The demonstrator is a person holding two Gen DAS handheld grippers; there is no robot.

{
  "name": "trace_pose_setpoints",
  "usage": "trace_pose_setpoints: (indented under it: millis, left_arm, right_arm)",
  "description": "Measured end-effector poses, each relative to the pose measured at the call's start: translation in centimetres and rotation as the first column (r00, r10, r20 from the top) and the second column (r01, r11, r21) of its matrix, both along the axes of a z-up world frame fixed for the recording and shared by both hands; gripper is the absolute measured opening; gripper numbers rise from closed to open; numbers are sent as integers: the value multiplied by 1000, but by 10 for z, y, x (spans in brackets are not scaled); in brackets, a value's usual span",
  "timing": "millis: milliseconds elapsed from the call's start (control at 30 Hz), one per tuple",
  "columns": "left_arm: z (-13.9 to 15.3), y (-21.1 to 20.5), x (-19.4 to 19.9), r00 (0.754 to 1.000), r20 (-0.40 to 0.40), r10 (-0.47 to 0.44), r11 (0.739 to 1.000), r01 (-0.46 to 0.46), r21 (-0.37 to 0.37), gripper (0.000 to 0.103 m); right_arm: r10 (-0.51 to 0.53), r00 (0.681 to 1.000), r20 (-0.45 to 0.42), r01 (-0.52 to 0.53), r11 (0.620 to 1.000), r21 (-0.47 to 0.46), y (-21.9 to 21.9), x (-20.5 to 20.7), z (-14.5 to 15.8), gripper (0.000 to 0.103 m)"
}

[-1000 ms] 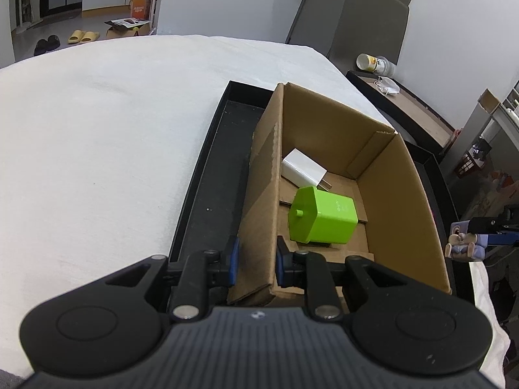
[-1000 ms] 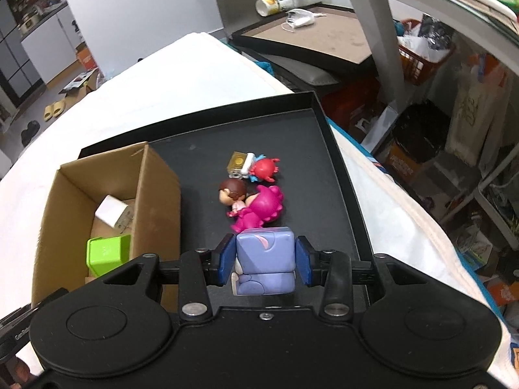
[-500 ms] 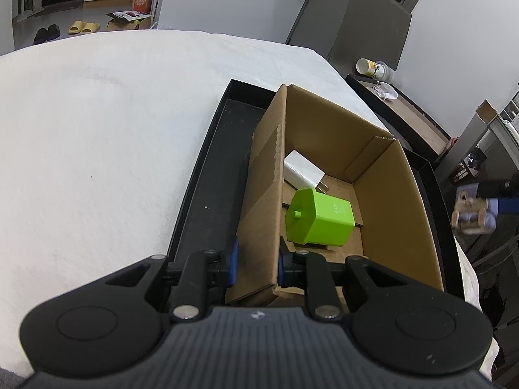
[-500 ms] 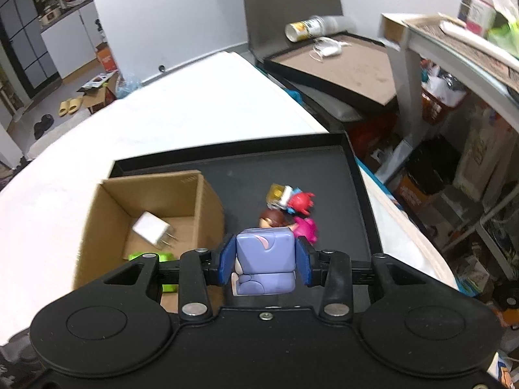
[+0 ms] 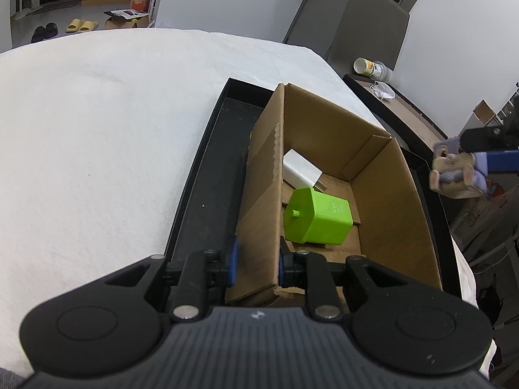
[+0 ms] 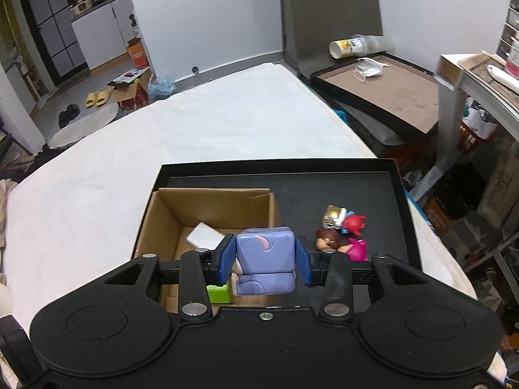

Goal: Organize rigid objects
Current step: 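Carry the lavender cube over the box and open the right gripper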

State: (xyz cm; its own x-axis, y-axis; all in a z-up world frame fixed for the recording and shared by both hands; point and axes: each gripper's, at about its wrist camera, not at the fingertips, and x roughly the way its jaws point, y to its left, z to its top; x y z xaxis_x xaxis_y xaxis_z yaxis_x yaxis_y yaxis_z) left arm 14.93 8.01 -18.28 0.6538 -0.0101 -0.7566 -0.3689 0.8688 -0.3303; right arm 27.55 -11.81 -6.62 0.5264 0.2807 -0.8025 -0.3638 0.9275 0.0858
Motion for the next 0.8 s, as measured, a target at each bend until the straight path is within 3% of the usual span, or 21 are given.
trace_pose_setpoints:
  millis: [500,800]
  left_arm:
    - [-1,4,-2,1000,11,10,1000,-9,-26,22]
    - [-3,7,-2,1000,13,12,999,-11,-47,22]
  right_arm:
    - [51,997,-55,-50,999,11,45,-5,-18,39]
    - [85,994,-73,-88,996,-33,68,-3,-33,39]
